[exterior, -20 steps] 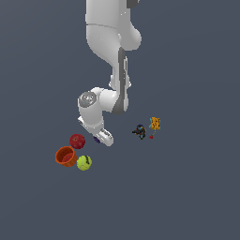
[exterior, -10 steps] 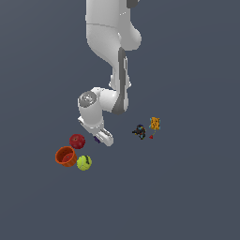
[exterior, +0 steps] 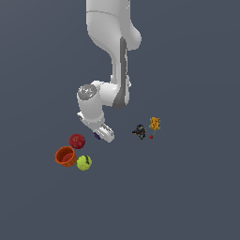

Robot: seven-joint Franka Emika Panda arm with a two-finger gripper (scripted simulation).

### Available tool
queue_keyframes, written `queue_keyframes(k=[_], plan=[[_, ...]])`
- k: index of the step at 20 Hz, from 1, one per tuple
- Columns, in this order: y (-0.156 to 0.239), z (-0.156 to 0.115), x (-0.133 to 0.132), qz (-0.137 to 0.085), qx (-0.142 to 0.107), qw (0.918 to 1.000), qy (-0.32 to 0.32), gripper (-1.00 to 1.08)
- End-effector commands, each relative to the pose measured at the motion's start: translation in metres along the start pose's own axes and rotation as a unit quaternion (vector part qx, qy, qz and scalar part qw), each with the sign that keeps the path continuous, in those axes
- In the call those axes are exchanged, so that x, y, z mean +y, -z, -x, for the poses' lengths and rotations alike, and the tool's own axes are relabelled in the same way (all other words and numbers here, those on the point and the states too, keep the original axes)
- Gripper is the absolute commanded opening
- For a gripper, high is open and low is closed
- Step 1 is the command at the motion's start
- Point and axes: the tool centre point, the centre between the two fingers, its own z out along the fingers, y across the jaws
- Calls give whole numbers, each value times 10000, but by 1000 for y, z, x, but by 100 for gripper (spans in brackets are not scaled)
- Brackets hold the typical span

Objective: Pick up a designated object from a clutter of objects.

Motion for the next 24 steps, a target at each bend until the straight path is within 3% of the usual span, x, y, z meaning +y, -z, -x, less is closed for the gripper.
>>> queue_keyframes(k=[1, 24], plan=[[14, 3, 0, -4, 3, 10000, 0, -100], [219, 50, 2, 14, 14, 10000, -9, -100]])
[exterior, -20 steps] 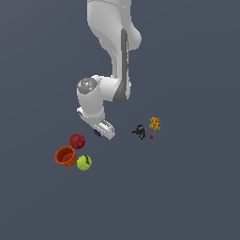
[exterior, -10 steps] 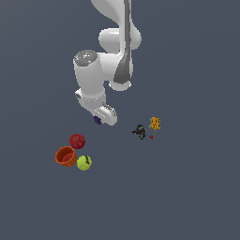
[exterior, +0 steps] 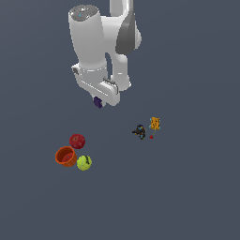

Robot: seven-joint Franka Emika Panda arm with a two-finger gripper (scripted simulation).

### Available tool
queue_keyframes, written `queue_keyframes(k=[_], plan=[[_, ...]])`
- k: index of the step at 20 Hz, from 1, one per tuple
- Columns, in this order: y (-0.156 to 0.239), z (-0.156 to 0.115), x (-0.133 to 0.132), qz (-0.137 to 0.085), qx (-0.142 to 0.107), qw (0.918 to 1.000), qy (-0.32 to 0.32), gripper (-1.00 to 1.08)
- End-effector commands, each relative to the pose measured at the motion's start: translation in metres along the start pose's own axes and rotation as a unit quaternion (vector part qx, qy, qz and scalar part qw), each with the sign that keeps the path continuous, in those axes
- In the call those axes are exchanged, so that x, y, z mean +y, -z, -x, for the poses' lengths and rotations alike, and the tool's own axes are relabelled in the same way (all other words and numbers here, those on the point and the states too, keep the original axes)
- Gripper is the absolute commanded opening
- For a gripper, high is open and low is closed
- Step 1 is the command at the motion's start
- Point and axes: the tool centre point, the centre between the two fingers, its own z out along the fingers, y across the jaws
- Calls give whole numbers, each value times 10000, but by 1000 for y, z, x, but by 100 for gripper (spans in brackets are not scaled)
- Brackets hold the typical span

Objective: Pick up a designated object from a clutter of objects.

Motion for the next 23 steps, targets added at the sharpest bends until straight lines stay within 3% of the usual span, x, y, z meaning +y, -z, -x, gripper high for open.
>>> queue_keyframes(k=[1, 12, 23], plan=[[25, 6, 1, 5, 0, 10000, -1, -100], [110, 23, -1, -1, -3, 10000, 5, -100], [138, 26, -3, -6, -6, 10000, 9, -100]])
